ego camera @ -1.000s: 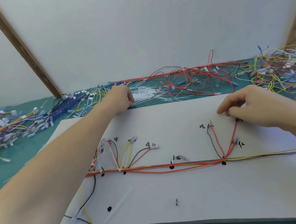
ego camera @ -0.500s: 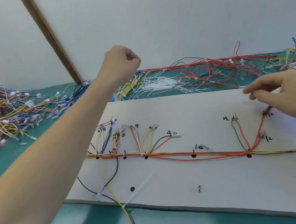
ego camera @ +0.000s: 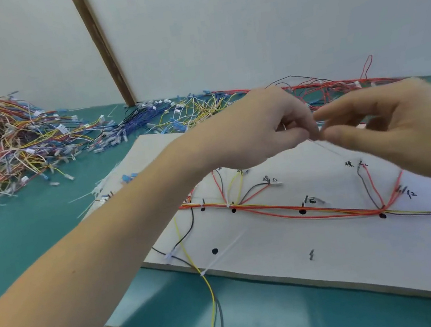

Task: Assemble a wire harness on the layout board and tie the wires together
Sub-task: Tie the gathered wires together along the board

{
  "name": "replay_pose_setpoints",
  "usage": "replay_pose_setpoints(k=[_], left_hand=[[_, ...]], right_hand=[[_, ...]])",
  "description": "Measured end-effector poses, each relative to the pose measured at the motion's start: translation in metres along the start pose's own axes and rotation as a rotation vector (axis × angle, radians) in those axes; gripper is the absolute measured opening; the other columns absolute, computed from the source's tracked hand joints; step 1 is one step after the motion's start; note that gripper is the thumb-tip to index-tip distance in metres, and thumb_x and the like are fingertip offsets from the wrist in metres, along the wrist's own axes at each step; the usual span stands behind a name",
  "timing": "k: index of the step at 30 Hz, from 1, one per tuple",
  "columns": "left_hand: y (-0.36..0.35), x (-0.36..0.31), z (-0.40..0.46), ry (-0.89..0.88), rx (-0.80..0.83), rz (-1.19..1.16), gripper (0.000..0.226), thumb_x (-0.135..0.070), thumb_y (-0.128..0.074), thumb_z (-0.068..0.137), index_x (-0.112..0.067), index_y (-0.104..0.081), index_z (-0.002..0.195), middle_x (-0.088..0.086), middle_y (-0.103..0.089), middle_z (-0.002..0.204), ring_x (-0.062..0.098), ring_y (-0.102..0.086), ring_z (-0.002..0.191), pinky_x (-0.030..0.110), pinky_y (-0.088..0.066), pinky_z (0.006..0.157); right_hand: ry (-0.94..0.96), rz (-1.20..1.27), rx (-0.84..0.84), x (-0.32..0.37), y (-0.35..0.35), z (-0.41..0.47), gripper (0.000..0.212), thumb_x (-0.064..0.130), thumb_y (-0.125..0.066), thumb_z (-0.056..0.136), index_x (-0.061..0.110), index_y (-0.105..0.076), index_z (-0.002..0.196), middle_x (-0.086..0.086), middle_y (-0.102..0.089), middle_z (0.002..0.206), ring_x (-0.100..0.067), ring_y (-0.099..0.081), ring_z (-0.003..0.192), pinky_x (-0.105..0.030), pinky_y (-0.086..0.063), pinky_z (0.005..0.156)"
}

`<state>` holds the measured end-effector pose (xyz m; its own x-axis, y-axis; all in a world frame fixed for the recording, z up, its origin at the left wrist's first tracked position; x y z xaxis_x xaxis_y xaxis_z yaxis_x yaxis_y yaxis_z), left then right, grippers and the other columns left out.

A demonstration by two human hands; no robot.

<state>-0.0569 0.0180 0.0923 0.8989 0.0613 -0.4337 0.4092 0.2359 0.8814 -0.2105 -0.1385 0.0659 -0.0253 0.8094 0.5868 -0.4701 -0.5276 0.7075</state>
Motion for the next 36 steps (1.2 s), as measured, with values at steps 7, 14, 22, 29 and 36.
replay_pose_setpoints(k=[7, 14, 22, 29, 36], left_hand=[[-0.022, 0.018, -0.001, 0.089, -0.138, -0.342, 0.013, -0.016, -0.070, 0.096, -0.025, -0.062, 0.092, -0.002, -0.067, 0.079, 0.008, -0.059, 0.069, 0.021, -0.048, 0.061], [-0.049, 0.030, -0.005, 0.126, -0.326, -0.566, 0.018, -0.016, -0.073, 0.092, -0.025, -0.064, 0.105, -0.007, -0.076, 0.083, 0.012, -0.071, 0.071, 0.027, -0.057, 0.060], [-0.075, 0.035, -0.019, 0.237, -0.463, -0.679, 0.011, -0.027, -0.077, 0.085, -0.028, -0.073, 0.094, -0.008, -0.077, 0.086, 0.019, -0.071, 0.071, 0.020, -0.053, 0.058], [-0.080, 0.039, -0.022, 0.311, -0.344, -0.889, 0.009, -0.020, -0.079, 0.089, -0.026, -0.076, 0.096, 0.006, -0.078, 0.082, 0.015, -0.069, 0.066, 0.022, -0.048, 0.054], [-0.084, 0.037, -0.023, 0.310, -0.286, -0.879, 0.010, -0.027, -0.075, 0.083, -0.022, -0.080, 0.090, 0.003, -0.077, 0.078, 0.011, -0.067, 0.066, 0.021, -0.047, 0.053]], right_hand=[[-0.223, 0.379, 0.067, 0.005, -0.028, 0.008, 0.024, 0.005, -0.077, 0.088, 0.023, -0.075, 0.104, -0.006, -0.078, 0.078, -0.013, -0.069, 0.062, -0.020, -0.053, 0.057], [-0.405, 0.615, 0.026, -0.008, -0.047, 0.006, 0.012, 0.000, -0.072, 0.091, 0.007, -0.077, 0.101, -0.013, -0.079, 0.082, -0.020, -0.074, 0.069, -0.026, -0.060, 0.064], [-0.429, 0.778, -0.154, -0.018, -0.055, -0.001, 0.011, 0.002, -0.066, 0.097, 0.007, -0.076, 0.100, -0.017, -0.078, 0.083, -0.023, -0.074, 0.070, -0.027, -0.061, 0.065], [-0.423, 0.963, -0.187, -0.017, -0.055, -0.002, 0.018, 0.014, -0.069, 0.090, 0.005, -0.076, 0.104, -0.020, -0.078, 0.094, -0.023, -0.074, 0.075, -0.026, -0.060, 0.067], [-0.420, 1.007, -0.142, -0.018, -0.056, -0.002, 0.021, 0.020, -0.070, 0.084, 0.010, -0.079, 0.100, -0.017, -0.078, 0.099, -0.023, -0.074, 0.079, -0.026, -0.059, 0.069]])
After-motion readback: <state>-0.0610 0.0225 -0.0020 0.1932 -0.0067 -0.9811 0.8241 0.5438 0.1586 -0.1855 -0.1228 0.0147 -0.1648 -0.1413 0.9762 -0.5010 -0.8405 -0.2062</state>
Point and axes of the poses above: each hand's wrist, its own z-axis towards the middle knuckle, its own y-axis out of the back of the hand, x = y × z, the point moved 2 cm from there along z, towards the middle knuckle
